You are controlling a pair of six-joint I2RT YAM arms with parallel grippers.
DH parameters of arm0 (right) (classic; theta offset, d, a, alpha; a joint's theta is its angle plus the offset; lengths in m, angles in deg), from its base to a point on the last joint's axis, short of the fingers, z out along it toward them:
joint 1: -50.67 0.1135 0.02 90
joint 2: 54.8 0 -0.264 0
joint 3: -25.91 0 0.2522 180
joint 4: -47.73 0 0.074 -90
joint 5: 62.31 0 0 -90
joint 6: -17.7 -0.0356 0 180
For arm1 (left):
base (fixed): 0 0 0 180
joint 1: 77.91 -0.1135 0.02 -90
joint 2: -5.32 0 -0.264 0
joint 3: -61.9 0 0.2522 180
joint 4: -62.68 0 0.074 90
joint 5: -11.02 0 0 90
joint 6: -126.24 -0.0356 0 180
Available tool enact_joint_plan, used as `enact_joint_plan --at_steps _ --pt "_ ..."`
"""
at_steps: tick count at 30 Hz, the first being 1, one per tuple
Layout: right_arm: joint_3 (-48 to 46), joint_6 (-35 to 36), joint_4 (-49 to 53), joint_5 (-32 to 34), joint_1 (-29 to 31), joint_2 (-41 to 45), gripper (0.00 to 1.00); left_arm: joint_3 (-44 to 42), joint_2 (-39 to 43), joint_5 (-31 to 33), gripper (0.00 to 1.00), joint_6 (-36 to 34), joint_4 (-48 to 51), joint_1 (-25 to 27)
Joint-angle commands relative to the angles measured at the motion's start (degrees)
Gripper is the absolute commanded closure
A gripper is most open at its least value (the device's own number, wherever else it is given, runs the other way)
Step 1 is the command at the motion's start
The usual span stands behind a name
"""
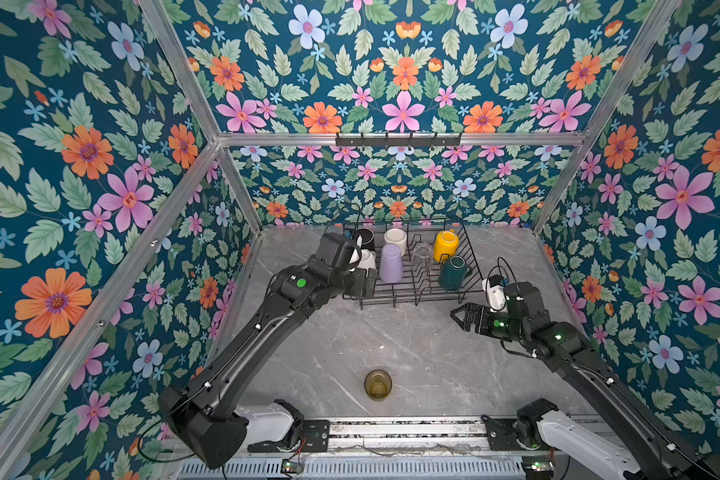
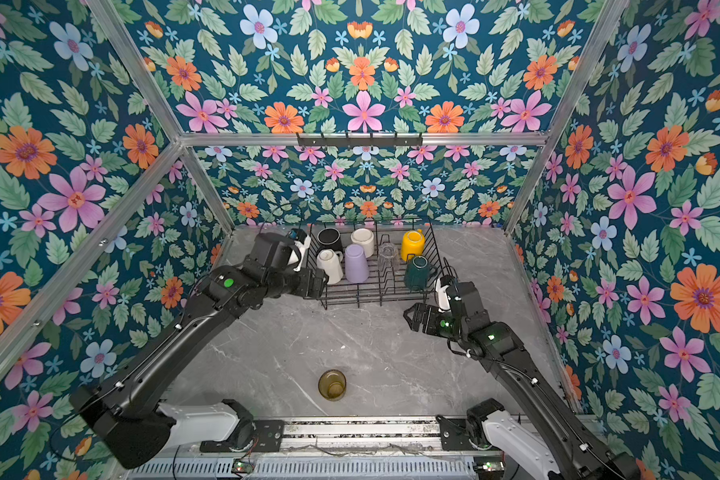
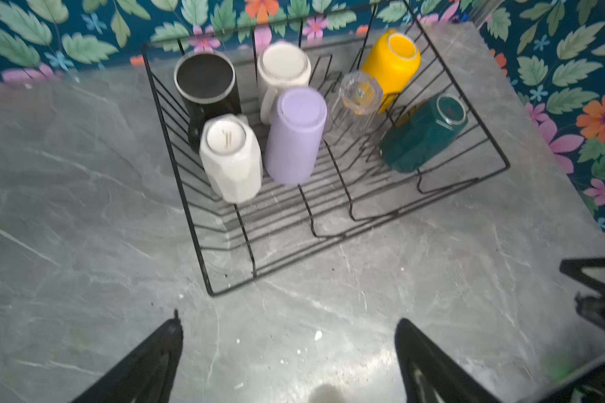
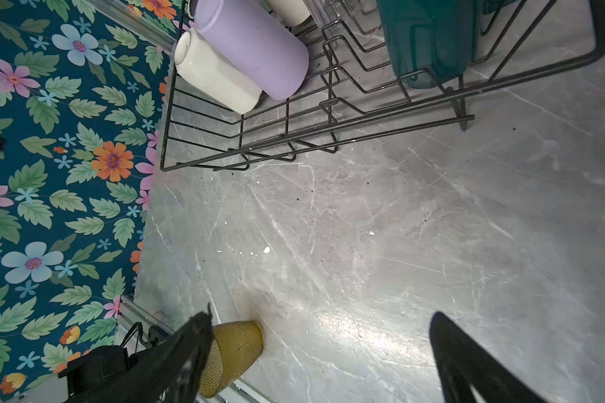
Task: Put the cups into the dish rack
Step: 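Open the left gripper and draw it back toward the robot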
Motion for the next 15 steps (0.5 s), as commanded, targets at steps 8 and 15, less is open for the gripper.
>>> enact_joint_plan --at_steps 8,15 --pt "-0.6 0.5 -3.8 2.0 0.0 -2.0 0.03 -17.6 14.2 -11.1 0.14 7.2 9.7 0.2" --pt "-0.8 0.3 -4.2 1.6 0.0 -2.5 0.03 -24.6 15.4 -14.4 0.18 8.0 9.5 1.4"
